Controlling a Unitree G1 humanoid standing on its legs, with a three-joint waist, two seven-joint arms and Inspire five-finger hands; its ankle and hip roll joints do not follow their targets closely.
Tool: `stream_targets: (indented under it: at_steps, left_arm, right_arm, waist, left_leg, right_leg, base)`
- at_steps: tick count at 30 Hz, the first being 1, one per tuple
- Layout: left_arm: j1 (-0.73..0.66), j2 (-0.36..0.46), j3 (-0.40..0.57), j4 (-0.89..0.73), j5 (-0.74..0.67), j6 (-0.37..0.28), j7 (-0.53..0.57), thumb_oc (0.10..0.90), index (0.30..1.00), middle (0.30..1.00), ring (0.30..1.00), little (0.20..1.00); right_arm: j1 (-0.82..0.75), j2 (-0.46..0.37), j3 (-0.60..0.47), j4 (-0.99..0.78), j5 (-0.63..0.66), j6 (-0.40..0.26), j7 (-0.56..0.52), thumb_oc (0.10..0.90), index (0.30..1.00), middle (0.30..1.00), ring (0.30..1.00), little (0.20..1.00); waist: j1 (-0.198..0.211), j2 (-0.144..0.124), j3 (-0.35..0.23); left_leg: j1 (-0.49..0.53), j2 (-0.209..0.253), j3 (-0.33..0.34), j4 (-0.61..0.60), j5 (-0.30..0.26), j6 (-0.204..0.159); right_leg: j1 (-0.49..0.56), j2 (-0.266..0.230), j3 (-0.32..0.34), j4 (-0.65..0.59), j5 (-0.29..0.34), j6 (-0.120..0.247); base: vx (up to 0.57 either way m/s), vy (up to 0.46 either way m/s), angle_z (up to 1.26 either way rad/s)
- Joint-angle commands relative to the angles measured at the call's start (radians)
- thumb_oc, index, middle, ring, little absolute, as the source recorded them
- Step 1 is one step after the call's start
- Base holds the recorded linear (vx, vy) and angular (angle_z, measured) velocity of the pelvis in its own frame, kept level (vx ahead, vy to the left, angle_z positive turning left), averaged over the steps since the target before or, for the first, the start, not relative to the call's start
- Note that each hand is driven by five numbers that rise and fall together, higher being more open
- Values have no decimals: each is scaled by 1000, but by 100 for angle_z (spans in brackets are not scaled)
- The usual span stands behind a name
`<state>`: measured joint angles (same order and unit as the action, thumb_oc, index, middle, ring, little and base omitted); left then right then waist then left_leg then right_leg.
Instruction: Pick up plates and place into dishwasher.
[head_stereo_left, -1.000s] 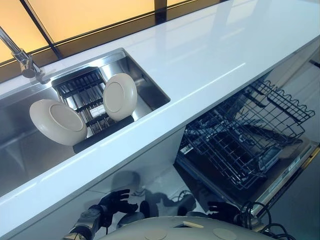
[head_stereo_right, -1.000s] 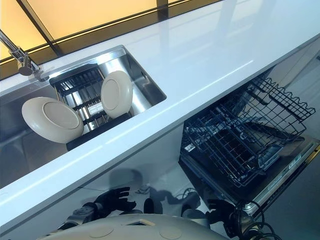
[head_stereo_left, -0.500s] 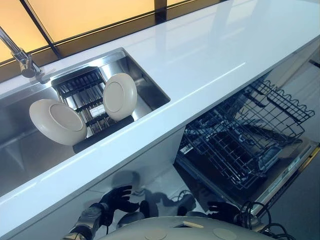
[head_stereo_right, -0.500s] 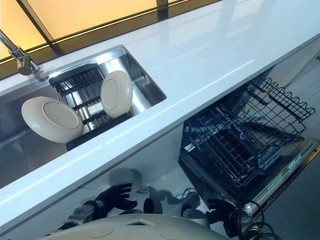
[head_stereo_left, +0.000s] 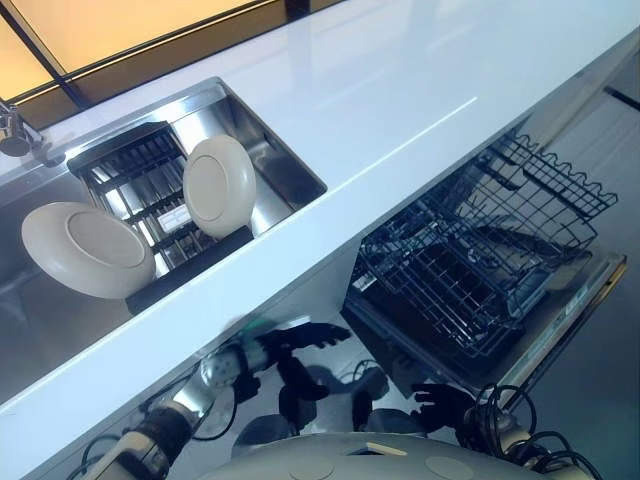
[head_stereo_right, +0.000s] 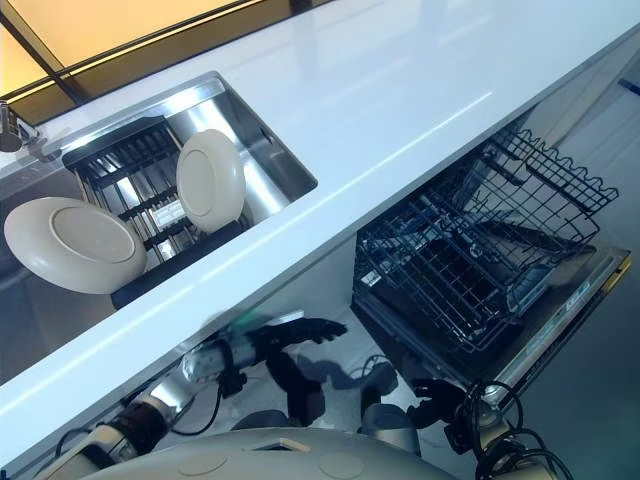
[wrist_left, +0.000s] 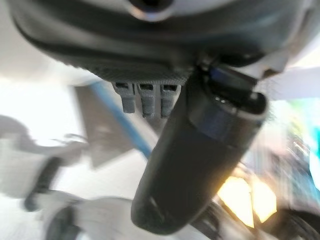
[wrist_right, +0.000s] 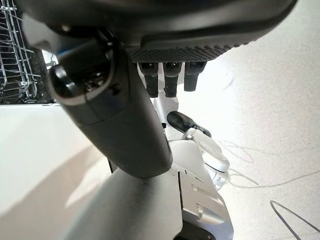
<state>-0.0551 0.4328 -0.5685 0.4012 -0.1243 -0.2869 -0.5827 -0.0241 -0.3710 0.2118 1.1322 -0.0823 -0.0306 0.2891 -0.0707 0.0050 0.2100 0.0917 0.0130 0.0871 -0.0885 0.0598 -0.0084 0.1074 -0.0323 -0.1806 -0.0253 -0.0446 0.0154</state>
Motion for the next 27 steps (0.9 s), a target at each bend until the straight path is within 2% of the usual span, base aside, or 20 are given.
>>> stream_targets:
  at_steps: [1, 5, 7, 10, 12, 14, 19, 21, 23, 25, 27]
  left_arm:
    - [-275, -24, 5, -238, -246, 34, -108, 800, 900, 900, 900, 900]
    - [-335, -62, -9, -391, -436, 115, -86, 800, 900, 900, 900, 900]
    - [-376, -108, 0, -476, -577, 162, -84, 800, 900, 900, 900, 900]
    - [-395, -134, 5, -524, -652, 171, -84, 800, 900, 900, 900, 900]
    - [-416, -175, 12, -580, -734, 219, -72, 800, 900, 900, 900, 900]
    - [-425, -191, 9, -605, -773, 225, -52, 800, 900, 900, 900, 900]
    - [-422, -227, 11, -645, -879, 294, 17, 800, 900, 900, 900, 900]
    - [-423, -237, 8, -664, -904, 292, 41, 800, 900, 900, 900, 900]
    - [-427, -244, 5, -672, -880, 246, 41, 800, 900, 900, 900, 900]
    - [-426, -239, 4, -678, -819, 207, 64, 800, 900, 900, 900, 900]
    - [-422, -230, 8, -682, -767, 205, 94, 800, 900, 900, 900, 900]
  right_arm:
    - [-39, 13, 61, -31, -28, -35, 11, 800, 900, 900, 900, 900]
    - [-59, 15, 96, -37, -49, -37, 2, 800, 900, 900, 900, 900]
    - [-73, 13, 114, -32, -48, -35, -16, 800, 900, 900, 900, 900]
    - [-86, 11, 122, -21, -36, -32, -31, 800, 900, 900, 900, 900]
    - [-105, 8, 125, 1, -9, -35, -49, 800, 900, 900, 900, 900]
    - [-113, 9, 130, 12, 5, -42, -61, 800, 900, 900, 900, 900]
    - [-134, 21, 141, 24, 32, -47, -82, 800, 900, 900, 900, 900]
    - [-143, 28, 146, 26, 48, -55, -87, 800, 900, 900, 900, 900]
    - [-151, 37, 152, 25, 74, -66, -90, 800, 900, 900, 900, 900]
    - [-157, 42, 160, 18, 95, -70, -86, 800, 900, 900, 900, 900]
    - [-159, 47, 162, 10, 88, -59, -82, 800, 900, 900, 900, 900]
  waist:
    - [-23, 24, -23]
    - [-16, 6, -16]
    - [-1, -16, -9]
    - [14, -32, -4]
    - [36, -51, 7]
    - [45, -58, 12]
    - [68, -65, 14]
    - [80, -67, 15]
    - [96, -68, 16]
    - [107, -69, 15]
    - [115, -69, 11]
  left_leg:
    - [1, -37, 61, 32, -121, 39]
    - [-7, -23, 49, 53, -126, 32]
    - [-31, -9, 29, 118, -142, 18]
    - [-55, 3, 11, 170, -150, 6]
    - [-88, 18, -11, 233, -161, -5]
    - [-105, 26, -21, 261, -164, -11]
    - [-127, 31, -52, 300, -174, -19]
    - [-136, 28, -68, 312, -175, -21]
    - [-140, 25, -80, 316, -173, -27]
    - [-139, 22, -87, 320, -174, -31]
    - [-138, 20, -93, 325, -176, -34]
  right_leg:
    - [-116, 45, 61, 138, -47, 57]
    - [-109, 60, 60, 133, -52, 43]
    - [-96, 60, 50, 123, -51, 27]
    - [-91, 56, 41, 124, -50, 18]
    - [-83, 54, 29, 131, -53, 7]
    - [-82, 54, 23, 136, -56, 3]
    - [-71, 55, 16, 141, -66, -4]
    - [-68, 54, 8, 149, -73, -7]
    - [-63, 53, -7, 159, -81, -7]
    - [-57, 50, -23, 168, -90, -7]
    - [-50, 49, -32, 171, -97, -8]
  base:
    - [-54, -103, 3]
    - [-40, -154, 7]
    - [-58, -212, 8]
    - [-42, -166, 14]
    - [-51, -201, 5]
    - [-63, -169, 14]
    - [-46, -110, 11]
    - [-63, -127, 21]
    - [-53, -115, 18]
    - [-35, -69, 12]
    - [-24, -41, 14]
